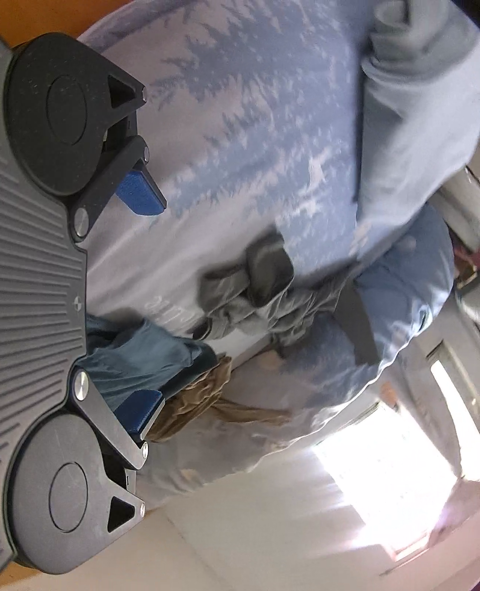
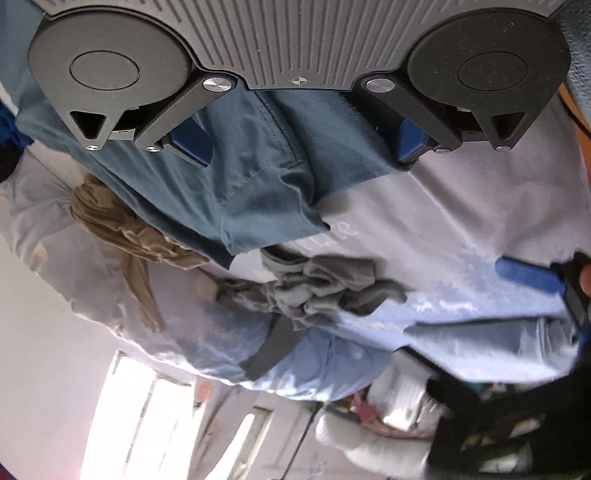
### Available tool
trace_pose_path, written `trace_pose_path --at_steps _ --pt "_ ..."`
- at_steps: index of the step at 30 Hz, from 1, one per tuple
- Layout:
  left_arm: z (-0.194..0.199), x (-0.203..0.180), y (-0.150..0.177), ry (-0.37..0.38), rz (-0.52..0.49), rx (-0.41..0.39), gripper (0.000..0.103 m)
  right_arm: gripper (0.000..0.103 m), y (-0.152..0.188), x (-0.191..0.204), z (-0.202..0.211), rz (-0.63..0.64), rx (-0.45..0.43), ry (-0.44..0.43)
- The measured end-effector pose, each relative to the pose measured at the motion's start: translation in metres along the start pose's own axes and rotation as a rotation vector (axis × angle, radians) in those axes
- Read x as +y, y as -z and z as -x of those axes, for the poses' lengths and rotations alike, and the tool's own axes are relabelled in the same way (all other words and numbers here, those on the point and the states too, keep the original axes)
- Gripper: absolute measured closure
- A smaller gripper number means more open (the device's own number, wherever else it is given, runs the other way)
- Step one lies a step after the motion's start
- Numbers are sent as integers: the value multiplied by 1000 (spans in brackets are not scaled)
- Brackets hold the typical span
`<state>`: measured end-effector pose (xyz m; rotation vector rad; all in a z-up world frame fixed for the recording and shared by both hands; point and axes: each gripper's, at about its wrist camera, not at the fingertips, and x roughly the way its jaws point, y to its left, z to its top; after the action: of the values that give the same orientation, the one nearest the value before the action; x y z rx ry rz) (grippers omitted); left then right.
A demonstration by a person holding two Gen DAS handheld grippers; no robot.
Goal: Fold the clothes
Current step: 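Lower the teal shirt onto the bed and open both grippers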
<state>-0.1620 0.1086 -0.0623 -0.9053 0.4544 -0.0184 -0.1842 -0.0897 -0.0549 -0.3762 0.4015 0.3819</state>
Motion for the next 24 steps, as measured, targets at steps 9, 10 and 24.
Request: trace_pose_path --at_steps 9,10,24 --pt "7 1 -1 9 20 -23 0 2 7 11 28 4 0 -87" --pt "8 1 0 12 25 -28 0 2 7 13 30 15 -5 -96" --pt "6 -11 3 25 12 -10 0 0 -15 3 -25 -48 32 -49"
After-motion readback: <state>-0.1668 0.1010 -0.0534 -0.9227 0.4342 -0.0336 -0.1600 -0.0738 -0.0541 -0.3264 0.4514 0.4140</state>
